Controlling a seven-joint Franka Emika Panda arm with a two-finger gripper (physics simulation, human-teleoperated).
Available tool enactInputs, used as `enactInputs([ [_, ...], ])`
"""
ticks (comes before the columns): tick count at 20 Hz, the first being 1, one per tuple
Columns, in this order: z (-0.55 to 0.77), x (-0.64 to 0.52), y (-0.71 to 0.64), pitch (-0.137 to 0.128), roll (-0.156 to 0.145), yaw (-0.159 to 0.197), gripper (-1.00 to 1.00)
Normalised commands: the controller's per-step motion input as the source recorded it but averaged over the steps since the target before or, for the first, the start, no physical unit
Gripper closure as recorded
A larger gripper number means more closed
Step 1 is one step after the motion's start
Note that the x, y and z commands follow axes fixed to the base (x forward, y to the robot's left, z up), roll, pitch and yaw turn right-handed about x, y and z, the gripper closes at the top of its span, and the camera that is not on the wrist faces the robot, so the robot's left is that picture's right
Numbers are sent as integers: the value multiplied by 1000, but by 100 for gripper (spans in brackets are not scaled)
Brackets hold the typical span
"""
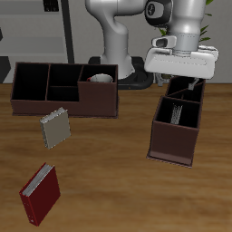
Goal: Place the red mug into the back desk caddy's right compartment and place the black book into the left desk caddy's right compartment
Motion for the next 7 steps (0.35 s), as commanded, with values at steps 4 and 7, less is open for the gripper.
enactInputs([
  [4, 247, -18, -176, -26, -24, -4, -100],
  [7, 345, -198, -399, -43, -13, 23, -100],
])
